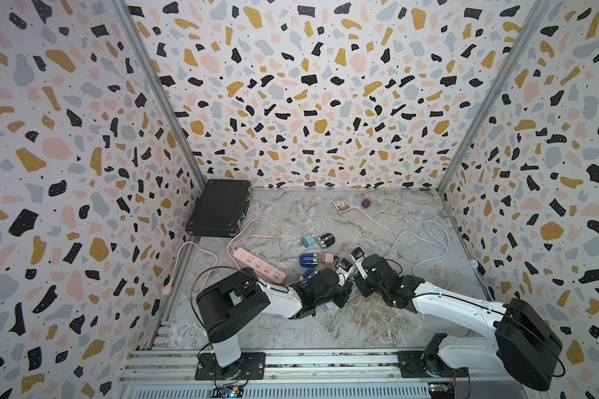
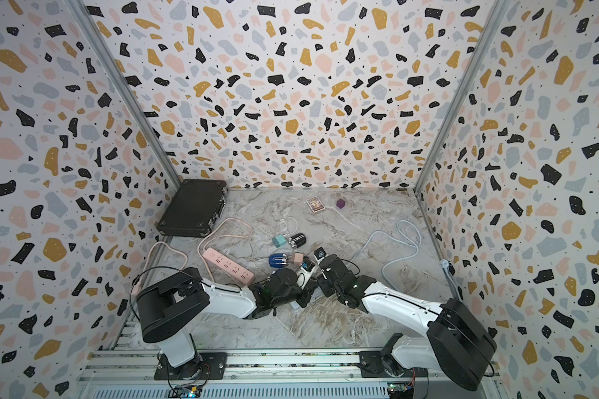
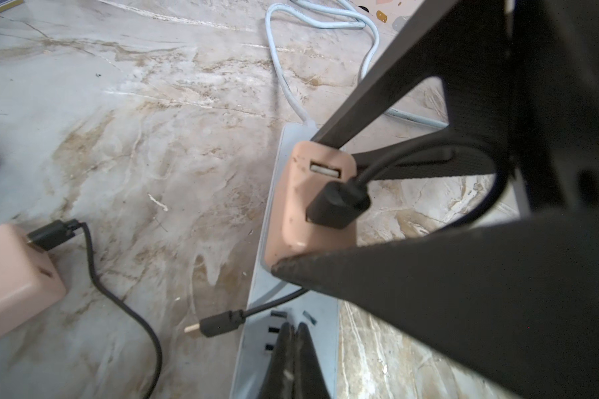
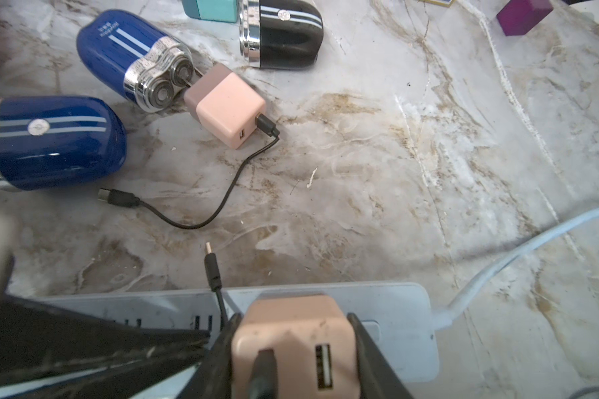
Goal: Unplug the electric shaver
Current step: Remove the plug from the socket.
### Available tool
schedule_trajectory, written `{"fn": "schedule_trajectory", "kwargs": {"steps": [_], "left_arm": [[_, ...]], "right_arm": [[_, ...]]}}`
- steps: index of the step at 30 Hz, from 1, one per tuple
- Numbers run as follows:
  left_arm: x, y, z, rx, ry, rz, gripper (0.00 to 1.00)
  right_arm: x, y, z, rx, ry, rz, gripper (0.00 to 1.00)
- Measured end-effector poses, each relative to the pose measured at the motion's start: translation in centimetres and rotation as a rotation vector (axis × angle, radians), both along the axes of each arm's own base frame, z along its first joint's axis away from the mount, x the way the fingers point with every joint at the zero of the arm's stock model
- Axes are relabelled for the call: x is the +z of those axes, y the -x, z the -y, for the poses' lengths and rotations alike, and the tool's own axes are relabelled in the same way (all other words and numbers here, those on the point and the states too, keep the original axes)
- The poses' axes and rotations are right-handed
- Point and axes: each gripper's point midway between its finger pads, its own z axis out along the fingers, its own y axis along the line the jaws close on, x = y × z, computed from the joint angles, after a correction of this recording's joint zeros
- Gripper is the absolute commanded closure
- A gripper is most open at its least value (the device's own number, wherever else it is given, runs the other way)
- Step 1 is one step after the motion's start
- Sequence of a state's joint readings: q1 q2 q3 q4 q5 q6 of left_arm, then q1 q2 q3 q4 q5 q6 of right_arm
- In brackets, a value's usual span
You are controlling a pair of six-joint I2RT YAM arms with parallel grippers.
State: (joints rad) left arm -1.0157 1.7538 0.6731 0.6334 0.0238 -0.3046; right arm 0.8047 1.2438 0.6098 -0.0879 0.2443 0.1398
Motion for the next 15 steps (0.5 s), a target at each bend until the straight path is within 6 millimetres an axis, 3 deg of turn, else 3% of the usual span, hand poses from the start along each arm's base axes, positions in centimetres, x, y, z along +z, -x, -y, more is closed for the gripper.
{"fn": "schedule_trajectory", "kwargs": {"steps": [15], "left_arm": [[-0.6, 0.1, 0.1, -0.002, -0.012, -0.018, 1.00]], "right_arm": [[-1.1, -0.1, 0.2, -0.030, -0.011, 0.000, 1.00]]}}
